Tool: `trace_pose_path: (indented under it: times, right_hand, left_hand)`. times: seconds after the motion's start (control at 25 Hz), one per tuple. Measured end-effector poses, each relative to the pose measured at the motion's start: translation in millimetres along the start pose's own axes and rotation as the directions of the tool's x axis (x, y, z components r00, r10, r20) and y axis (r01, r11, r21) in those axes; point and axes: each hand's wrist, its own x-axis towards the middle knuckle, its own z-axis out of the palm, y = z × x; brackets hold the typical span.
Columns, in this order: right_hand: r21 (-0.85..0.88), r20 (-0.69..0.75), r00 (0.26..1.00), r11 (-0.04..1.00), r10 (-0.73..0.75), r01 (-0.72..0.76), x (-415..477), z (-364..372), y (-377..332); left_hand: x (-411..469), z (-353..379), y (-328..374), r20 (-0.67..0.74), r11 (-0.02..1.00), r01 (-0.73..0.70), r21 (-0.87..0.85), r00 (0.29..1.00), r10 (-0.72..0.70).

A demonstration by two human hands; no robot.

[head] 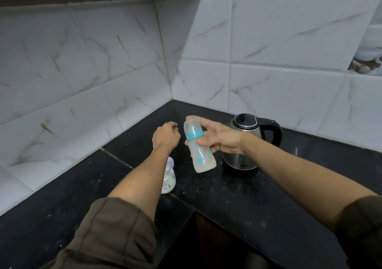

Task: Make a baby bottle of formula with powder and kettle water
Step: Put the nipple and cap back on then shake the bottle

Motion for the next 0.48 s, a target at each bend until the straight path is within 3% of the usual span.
trace_pose_path:
  times: [0.08,0.2,0.28,0.36,0.44,0.48]
  right_hand:
    - [0.017,-0.128,0.992,1.000,0.014,-0.012,1,-1,-1]
    - [0.296,-0.485,0.871,0.952,0.078,0.080,13,-8,-7]
    - [0.344,-0.493,0.847,0.939,0.198,-0.020,16,-5,-4]
    - [0.216,-0.373,0.895,0.961,0.243,-0.171,14,2,4]
    - [0.162,-0.332,0.918,0.972,0.218,-0.172,13,1,8]
    - [0.213,-0.383,0.896,0.965,0.226,-0.153,14,-1,8]
  left_hand:
    - [-1,1,-2,-0.009,1.000,0.004,0.000,1.000,-0.004]
    - [-3,1,-3,-0.004,1.000,0.016,0.000,1.000,-0.016]
    - [-2,3,-1,0.005,1.000,0.003,-0.006,1.000,-0.003]
    - [-3,3,0,0.009,1.000,-0.001,0.004,1.000,0.001]
    - [-2,1,-3,0.008,1.000,0.004,0.020,1.000,-0.005]
    - [-2,0,-5,0.009,1.000,0.011,0.023,1.000,-0.012]
